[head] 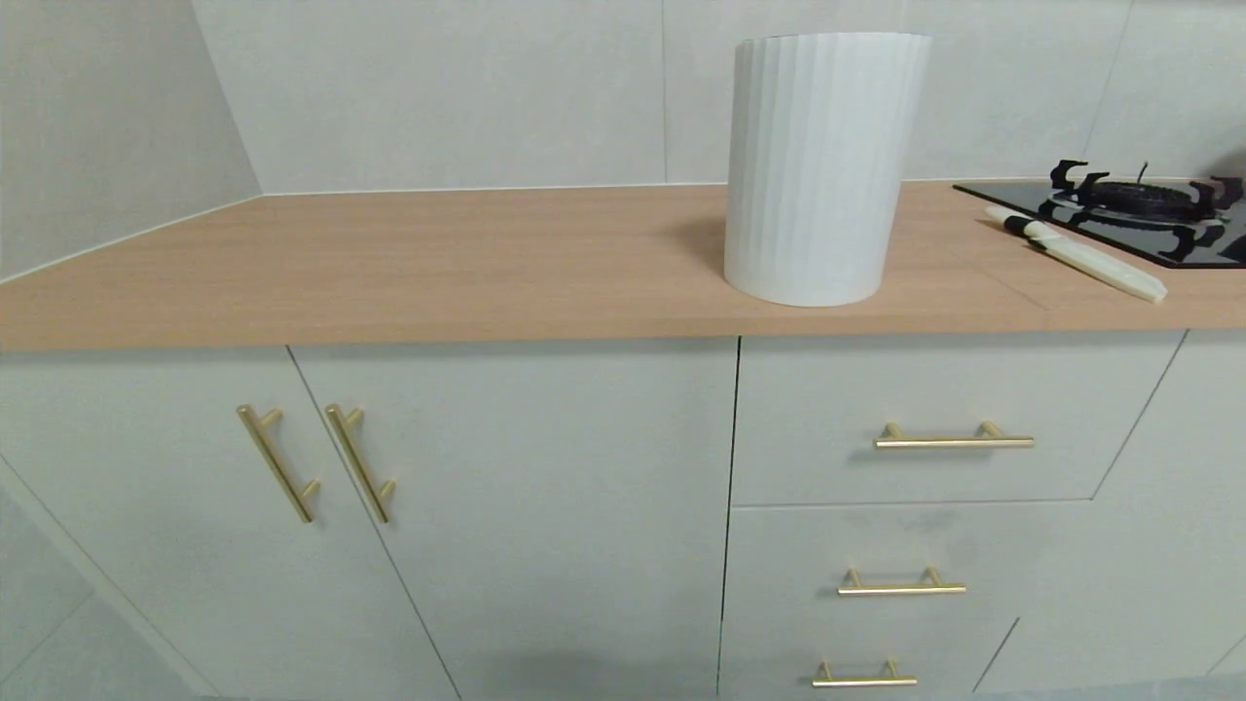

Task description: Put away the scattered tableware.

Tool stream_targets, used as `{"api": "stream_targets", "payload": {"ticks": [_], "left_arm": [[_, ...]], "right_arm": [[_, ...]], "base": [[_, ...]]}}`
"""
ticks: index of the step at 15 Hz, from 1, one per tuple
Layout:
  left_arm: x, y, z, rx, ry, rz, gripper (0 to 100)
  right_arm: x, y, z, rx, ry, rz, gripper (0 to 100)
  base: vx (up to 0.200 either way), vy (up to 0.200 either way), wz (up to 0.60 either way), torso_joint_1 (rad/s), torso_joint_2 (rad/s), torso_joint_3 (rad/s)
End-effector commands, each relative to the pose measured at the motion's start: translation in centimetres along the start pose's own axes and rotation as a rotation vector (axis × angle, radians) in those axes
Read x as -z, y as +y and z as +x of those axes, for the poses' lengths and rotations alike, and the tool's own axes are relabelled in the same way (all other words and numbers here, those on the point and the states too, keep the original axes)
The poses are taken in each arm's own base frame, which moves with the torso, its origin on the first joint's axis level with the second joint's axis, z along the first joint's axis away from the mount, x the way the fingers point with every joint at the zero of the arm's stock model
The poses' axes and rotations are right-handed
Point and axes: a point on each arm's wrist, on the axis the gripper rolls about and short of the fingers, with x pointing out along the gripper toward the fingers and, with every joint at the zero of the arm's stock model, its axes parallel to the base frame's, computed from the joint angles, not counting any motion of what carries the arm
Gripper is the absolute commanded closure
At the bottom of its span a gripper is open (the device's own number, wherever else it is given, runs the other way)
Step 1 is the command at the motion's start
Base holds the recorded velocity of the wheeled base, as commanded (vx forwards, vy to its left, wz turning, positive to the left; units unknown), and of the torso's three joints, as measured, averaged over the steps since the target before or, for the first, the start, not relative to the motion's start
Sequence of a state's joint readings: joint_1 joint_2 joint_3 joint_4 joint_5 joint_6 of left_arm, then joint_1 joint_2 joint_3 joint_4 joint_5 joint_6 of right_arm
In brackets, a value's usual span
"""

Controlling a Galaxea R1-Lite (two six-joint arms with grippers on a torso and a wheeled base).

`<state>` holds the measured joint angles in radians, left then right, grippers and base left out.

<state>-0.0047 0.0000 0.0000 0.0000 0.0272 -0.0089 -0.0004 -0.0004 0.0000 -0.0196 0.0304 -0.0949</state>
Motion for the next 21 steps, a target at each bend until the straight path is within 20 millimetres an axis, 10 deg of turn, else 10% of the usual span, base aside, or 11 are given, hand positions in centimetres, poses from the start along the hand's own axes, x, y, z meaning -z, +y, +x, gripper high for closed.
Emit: {"api": "stream_targets", "payload": {"ticks": [1, 12, 21], "left_arm": [[0.0, 0.0, 0.0, 0.0, 0.0, 0.0, 0], [0.0, 0.0, 0.0, 0.0, 0.0, 0.001, 0], [0.0, 0.0, 0.0, 0.0, 0.0, 0.0, 0]], "right_arm": [[-0.01, 0.0, 0.02, -0.001, 0.002, 0.0, 0], [-0.01, 0.0, 0.02, -0.001, 0.002, 0.0, 0], [-0.01, 0.0, 0.02, -0.001, 0.002, 0.003, 0]], "base": [[0.2, 0.0, 0.0, 0.007, 0.0, 0.002], [0.036, 0.0, 0.0, 0.001, 0.0, 0.0], [0.0, -0.2, 0.0, 0.003, 0.0, 0.005]]}}
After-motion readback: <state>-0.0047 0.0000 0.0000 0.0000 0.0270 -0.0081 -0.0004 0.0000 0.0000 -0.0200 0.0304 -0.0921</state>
